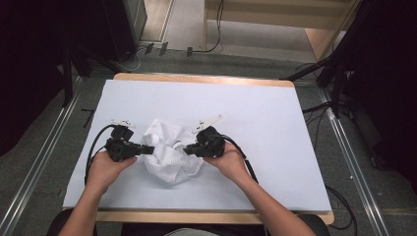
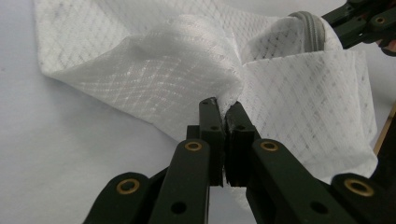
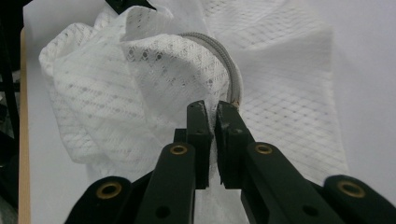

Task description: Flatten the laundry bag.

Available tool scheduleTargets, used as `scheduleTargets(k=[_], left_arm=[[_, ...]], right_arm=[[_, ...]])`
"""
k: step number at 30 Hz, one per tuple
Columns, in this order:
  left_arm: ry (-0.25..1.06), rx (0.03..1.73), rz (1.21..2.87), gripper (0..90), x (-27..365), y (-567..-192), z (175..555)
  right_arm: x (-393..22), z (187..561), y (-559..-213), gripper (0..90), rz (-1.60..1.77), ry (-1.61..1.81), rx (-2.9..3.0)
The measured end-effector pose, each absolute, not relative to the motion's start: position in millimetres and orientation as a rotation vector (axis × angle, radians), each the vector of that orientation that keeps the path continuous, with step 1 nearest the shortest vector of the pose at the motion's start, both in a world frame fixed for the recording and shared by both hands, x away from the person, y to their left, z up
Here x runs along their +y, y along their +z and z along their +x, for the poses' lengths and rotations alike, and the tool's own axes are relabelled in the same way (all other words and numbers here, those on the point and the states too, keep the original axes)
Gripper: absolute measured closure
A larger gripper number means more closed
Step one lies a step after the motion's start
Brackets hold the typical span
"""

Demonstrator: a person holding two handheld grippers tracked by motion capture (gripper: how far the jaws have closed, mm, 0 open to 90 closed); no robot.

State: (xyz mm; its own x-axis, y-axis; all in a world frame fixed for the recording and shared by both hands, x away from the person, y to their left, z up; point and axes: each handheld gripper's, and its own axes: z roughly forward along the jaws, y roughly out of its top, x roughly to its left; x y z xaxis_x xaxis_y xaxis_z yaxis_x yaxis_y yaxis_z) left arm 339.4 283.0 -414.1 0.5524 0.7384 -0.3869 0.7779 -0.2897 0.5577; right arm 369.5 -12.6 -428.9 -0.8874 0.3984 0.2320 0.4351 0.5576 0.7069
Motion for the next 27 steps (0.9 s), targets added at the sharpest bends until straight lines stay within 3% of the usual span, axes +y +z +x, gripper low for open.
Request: scheduleTargets(k=[8, 16, 27], left_arm=[[-0.019, 1.239, 2.004, 89.0, 295.6, -410.0, 338.2], [0.003, 1.213, 2.012, 89.1, 284.4, -409.4, 338.3], [0.002, 1.327, 2.011, 88.3, 307.8, -426.1, 343.3]], right_arm=[[-48.8, 380.7, -413.3, 88.4, -0.843, -1.319, -2.742], [-77.4, 392.5, -406.9, 90.0, -0.936, -1.345, -2.67], [-43.9, 347.1, -401.8, 88.4, -0.718, -1.314, -2.577]])
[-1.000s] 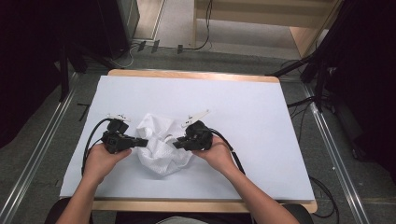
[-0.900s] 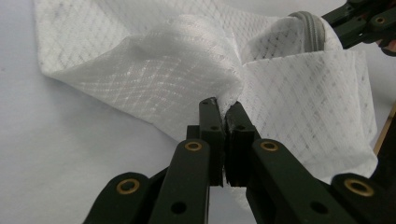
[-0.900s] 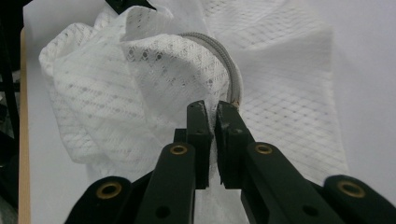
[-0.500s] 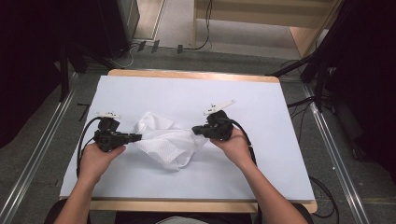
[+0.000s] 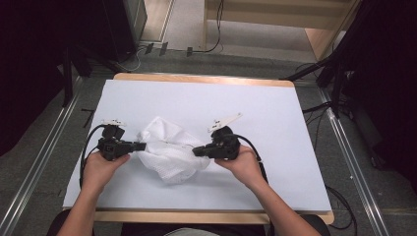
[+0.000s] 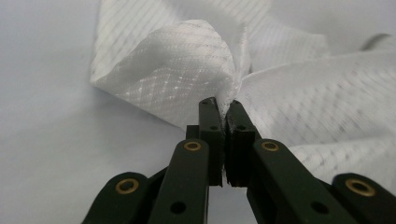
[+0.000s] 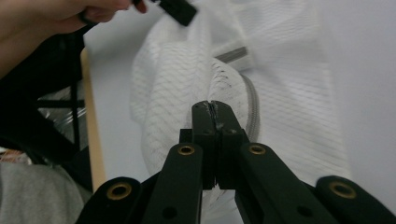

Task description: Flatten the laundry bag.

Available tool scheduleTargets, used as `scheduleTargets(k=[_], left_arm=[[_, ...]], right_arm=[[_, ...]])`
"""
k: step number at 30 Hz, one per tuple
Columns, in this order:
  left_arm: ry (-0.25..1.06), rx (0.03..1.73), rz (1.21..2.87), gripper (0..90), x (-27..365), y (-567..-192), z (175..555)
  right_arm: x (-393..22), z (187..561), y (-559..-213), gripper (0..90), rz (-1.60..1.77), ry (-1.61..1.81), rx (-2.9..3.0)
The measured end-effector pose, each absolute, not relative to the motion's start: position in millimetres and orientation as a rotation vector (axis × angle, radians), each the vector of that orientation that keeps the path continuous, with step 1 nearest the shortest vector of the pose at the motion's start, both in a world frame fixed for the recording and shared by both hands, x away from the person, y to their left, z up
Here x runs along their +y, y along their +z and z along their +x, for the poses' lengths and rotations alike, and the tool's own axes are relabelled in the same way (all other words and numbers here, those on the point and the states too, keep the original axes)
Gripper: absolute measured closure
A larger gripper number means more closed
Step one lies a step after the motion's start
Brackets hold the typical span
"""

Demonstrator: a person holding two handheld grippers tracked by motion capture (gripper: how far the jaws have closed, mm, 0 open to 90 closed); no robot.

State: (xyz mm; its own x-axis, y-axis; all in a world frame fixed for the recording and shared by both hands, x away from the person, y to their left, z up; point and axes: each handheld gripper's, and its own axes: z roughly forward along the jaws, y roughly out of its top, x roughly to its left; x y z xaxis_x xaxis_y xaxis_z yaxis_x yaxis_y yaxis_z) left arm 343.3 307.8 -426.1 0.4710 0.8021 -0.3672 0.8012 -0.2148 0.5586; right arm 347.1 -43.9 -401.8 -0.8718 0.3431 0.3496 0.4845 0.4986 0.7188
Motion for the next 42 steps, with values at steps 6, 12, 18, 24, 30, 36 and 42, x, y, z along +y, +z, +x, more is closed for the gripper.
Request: scheduleTargets(k=[6, 12, 18, 24, 30, 36, 42], left_arm=[[-0.012, 1.36, 2.016, 87.9, 318.4, -436.0, 347.9], [-0.008, 1.351, 2.022, 86.4, 321.2, -439.5, 351.2], [-0.004, 1.355, 2.014, 85.7, 322.9, -440.5, 351.0], [0.005, 1.353, 2.013, 85.1, 322.7, -440.0, 350.4], [0.013, 1.344, 2.012, 84.9, 322.5, -439.1, 350.5], [0.014, 1.335, 1.994, 84.8, 322.4, -437.5, 349.9], [0.016, 1.323, 1.976, 81.2, 322.9, -435.4, 349.3]], right_arm=[[-35.7, 340.0, -396.3, 75.6, -0.665, -1.335, -2.617], [-54.8, 358.7, -403.3, 71.2, -0.791, -1.363, -2.664], [-66.2, 376.7, -420.4, 69.2, -0.907, -1.319, -2.724], [-70.8, 391.9, -444.1, 68.9, -0.998, -1.258, -2.691], [-56.5, 397.1, -467.1, 63.2, -0.987, -1.201, -2.707], [-40.6, 392.6, -469.6, 78.1, -0.953, -1.221, -2.772], [-40.0, 396.9, -464.3, 90.0, -0.962, -1.175, -2.766]])
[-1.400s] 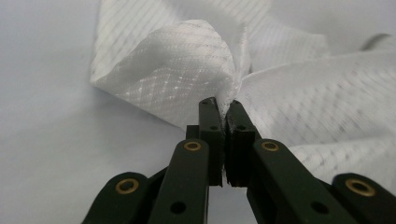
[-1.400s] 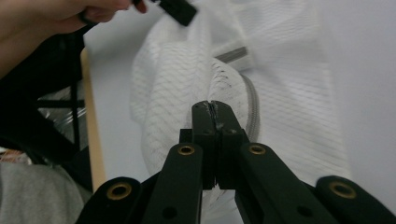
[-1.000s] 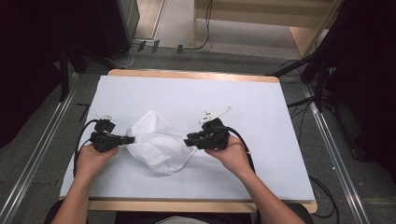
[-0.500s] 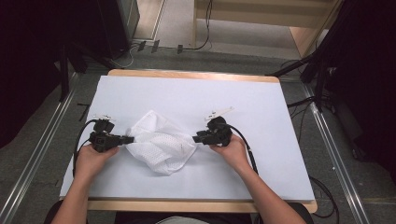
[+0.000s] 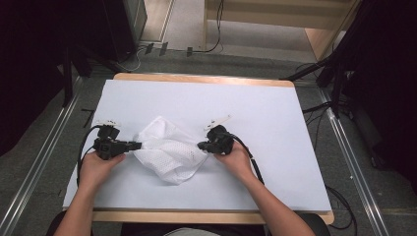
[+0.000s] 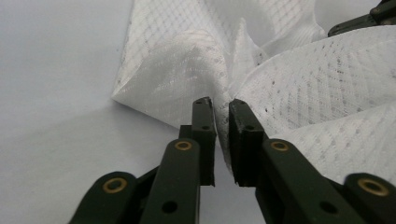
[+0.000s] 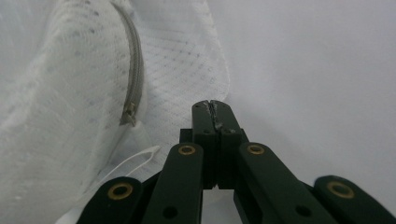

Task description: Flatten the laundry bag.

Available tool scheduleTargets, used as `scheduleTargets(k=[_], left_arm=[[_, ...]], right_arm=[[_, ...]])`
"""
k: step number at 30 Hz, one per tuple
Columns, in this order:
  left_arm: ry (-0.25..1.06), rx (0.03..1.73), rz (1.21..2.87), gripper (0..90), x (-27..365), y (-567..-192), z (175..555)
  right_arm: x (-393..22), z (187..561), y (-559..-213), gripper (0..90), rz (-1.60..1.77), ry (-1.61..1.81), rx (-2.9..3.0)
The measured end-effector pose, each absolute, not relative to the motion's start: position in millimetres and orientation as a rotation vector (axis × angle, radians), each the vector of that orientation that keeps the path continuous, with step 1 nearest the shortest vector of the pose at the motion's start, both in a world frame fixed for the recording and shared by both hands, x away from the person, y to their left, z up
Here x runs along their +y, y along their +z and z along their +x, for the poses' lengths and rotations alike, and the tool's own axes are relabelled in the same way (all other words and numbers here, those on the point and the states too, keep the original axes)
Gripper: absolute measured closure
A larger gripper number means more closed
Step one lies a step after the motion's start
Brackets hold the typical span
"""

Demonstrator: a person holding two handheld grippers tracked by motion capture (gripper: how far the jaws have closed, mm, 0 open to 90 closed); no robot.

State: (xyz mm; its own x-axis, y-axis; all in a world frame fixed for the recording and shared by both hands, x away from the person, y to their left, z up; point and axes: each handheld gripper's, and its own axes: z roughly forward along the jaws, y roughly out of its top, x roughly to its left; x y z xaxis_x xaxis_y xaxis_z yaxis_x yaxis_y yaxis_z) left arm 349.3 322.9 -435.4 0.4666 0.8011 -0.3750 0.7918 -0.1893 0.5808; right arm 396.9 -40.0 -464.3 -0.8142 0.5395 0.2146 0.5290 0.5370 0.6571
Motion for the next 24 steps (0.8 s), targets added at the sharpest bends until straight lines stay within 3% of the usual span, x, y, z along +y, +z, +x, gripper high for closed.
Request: scheduleTargets(k=[6, 12, 24], left_arm=[[0.028, 1.281, 1.933, 58.9, 320.4, -429.3, 348.9], [0.04, 1.274, 1.932, 54.0, 319.9, -427.4, 349.0], [0.044, 1.285, 1.947, 53.3, 317.5, -428.2, 351.5]], right_arm=[[-63.5, 407.8, -451.9, 90.0, 1.026, 1.19, 2.67], [-99.5, 420.4, -442.1, 90.0, 1.129, 1.2, 2.582], [-168.7, 443.0, -440.0, 90.0, 1.303, 1.169, 2.448]])
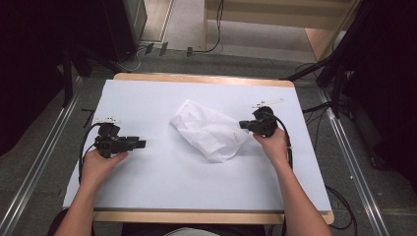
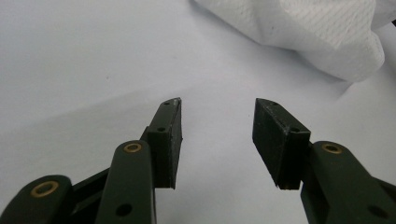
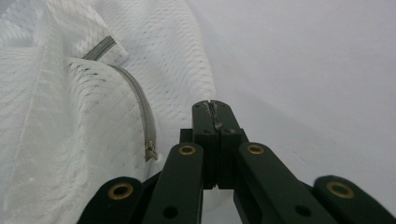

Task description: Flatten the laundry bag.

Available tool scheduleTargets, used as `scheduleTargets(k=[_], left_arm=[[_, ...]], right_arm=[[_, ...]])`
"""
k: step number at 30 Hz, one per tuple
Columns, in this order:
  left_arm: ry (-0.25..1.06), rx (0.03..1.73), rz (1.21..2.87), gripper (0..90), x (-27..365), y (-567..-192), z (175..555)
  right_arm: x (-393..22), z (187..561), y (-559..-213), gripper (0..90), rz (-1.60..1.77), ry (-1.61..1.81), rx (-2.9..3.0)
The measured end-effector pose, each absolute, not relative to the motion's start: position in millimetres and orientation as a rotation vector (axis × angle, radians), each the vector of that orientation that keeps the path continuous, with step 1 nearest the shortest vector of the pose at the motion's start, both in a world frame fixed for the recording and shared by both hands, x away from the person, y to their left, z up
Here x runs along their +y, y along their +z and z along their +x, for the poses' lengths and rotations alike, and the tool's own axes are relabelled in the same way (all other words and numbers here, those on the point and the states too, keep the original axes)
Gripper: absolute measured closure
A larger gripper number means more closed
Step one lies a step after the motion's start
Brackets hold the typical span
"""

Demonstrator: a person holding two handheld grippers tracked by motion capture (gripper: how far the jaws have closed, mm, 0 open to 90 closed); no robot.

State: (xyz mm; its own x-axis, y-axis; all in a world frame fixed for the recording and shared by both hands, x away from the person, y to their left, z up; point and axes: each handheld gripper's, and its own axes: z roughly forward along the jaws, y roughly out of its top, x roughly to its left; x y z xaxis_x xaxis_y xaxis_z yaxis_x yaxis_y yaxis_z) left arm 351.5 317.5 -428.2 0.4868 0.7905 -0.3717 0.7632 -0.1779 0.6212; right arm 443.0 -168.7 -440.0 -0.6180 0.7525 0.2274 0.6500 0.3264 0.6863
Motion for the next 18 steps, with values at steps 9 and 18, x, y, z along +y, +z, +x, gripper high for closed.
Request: scheduleTargets(k=[9, 18], left_arm=[[0.041, 1.297, 1.956, 52.9, 316.8, -429.6, 352.7], [0.05, 1.307, 1.967, 53.0, 317.3, -429.2, 352.2]], right_arm=[[-182.3, 440.7, -432.6, 83.9, 1.332, 1.243, 2.407], [-156.1, 422.2, -429.4, 90.0, 1.244, 1.312, 2.589]])
